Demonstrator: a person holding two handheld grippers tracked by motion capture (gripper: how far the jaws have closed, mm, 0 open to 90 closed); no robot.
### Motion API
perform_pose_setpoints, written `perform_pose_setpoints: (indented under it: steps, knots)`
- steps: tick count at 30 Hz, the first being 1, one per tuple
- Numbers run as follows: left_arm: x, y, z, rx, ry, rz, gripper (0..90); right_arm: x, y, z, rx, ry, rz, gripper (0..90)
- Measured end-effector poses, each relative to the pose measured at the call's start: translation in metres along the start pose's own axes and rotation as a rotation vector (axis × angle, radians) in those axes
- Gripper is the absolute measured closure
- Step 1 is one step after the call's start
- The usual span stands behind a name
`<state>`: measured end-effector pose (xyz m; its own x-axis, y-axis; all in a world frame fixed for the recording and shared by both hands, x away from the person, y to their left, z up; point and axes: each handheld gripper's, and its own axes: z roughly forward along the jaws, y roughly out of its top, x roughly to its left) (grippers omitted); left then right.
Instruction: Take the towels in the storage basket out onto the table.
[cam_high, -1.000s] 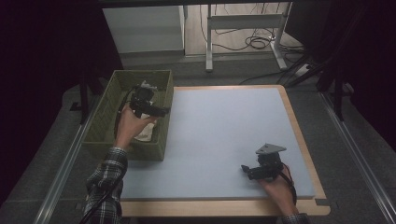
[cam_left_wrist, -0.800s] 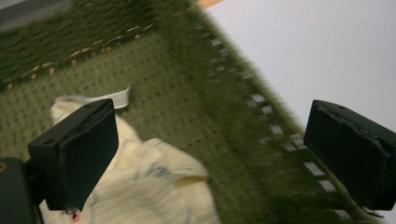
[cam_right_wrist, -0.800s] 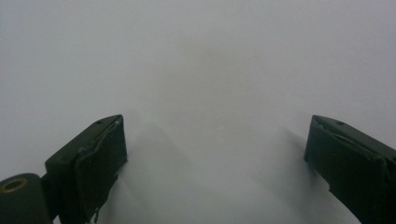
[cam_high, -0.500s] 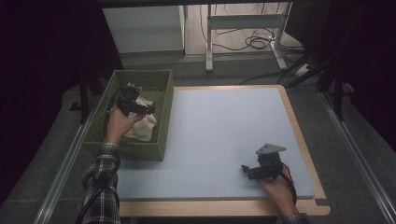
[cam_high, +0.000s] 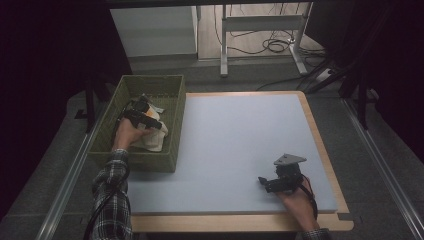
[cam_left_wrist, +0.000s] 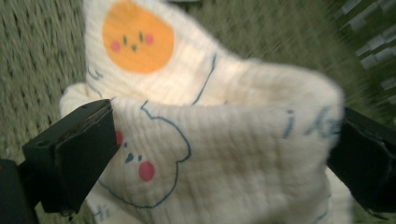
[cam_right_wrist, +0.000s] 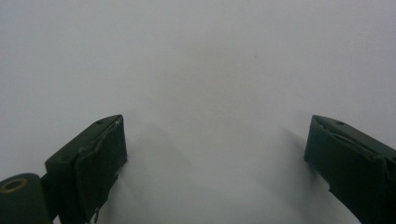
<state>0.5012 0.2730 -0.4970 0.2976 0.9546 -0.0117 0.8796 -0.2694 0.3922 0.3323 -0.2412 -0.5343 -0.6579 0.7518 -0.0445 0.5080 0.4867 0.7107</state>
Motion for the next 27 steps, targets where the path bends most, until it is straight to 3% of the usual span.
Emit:
perform_pose_setpoints:
  steps: [5,7,11,14,17,21,22,27]
  knots:
    - [0.001,-0.002,0.011,0.085,0.021,-0.008,6.6,0.000,0.000,0.000,0.000,0.000,0.000,5.7]
    - [0.001,-0.003,0.015,0.109,0.011,-0.016,15.3,0.000,0.000,0.000,0.000,-0.001,0.000,5.7]
    - [-0.003,-0.003,0.007,0.115,-0.025,0.021,44.4,0.000,0.000,0.000,0.000,0.000,0.000,5.7]
    - [-0.004,-0.004,0.004,0.116,-0.015,0.038,66.8,0.000,0.000,0.000,0.000,-0.001,0.000,5.7]
    - [-0.003,-0.004,0.002,0.113,-0.017,0.034,71.6,0.000,0.000,0.000,0.000,0.000,0.000,5.7]
    - [0.001,-0.004,-0.006,0.065,-0.039,0.009,72.2,0.000,0.000,0.000,0.000,0.000,0.000,5.7]
    - [0.004,-0.004,-0.013,0.026,-0.070,-0.021,72.1,0.000,0.000,0.000,0.000,0.001,0.000,5.7]
    - [0.006,-0.004,-0.031,-0.022,-0.097,-0.037,71.9,0.000,0.000,0.000,0.000,0.000,0.000,5.7]
